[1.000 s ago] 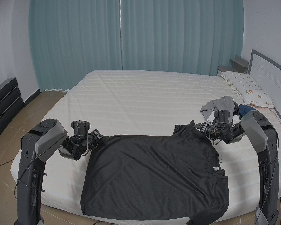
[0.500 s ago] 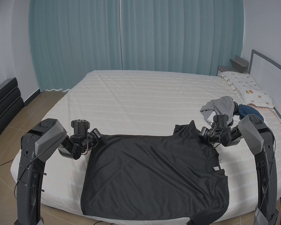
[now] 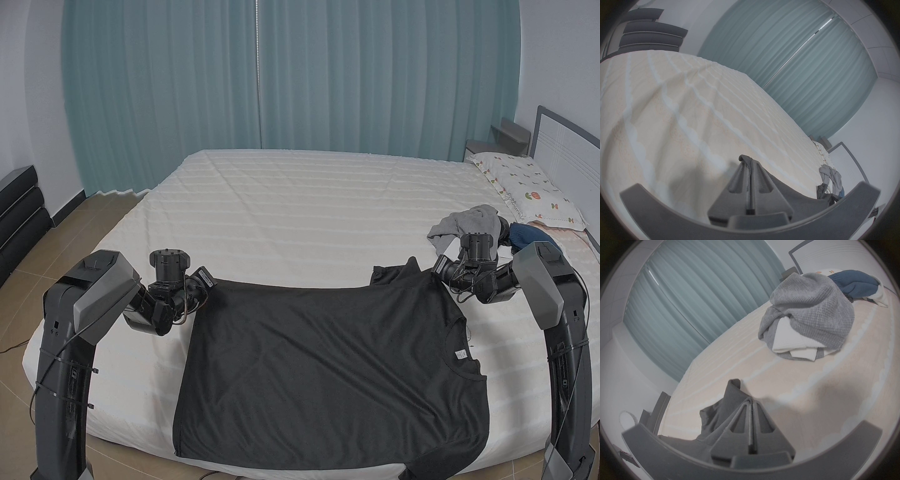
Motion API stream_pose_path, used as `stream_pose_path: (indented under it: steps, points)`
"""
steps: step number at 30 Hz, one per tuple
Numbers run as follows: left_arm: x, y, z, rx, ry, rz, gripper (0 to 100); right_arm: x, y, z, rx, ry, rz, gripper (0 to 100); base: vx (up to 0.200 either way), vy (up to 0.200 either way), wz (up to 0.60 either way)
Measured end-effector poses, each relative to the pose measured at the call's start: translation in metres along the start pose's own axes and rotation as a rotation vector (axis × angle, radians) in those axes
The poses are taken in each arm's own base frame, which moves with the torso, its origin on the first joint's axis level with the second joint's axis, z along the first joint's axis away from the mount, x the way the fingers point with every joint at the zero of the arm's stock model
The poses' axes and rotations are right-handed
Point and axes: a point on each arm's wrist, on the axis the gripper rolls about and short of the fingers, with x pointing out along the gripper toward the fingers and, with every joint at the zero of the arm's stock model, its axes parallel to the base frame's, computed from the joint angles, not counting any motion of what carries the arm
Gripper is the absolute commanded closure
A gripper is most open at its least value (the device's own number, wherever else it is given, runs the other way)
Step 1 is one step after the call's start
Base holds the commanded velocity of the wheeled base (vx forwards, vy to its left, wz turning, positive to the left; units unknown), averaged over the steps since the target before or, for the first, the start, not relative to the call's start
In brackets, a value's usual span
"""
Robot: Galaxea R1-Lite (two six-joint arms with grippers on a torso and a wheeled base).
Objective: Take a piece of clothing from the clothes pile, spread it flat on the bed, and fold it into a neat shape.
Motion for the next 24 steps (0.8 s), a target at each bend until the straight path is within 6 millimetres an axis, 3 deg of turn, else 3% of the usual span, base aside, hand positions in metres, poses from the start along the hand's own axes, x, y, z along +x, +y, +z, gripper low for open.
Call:
stream_pose_path:
  steps: [8, 24]
  points:
    - [0.006, 0.0, 0.012, -0.002, -0.059, -0.034, 100, 0.005, -0.001, 0.011, -0.002, -0.107, 0.023, 100, 0.0, 0.0, 0.0]
    - [0.017, 0.002, 0.016, -0.064, -0.117, -0.071, 100, 0.018, 0.004, 0.027, -0.011, -0.284, 0.04, 100, 0.0, 0.0, 0.0]
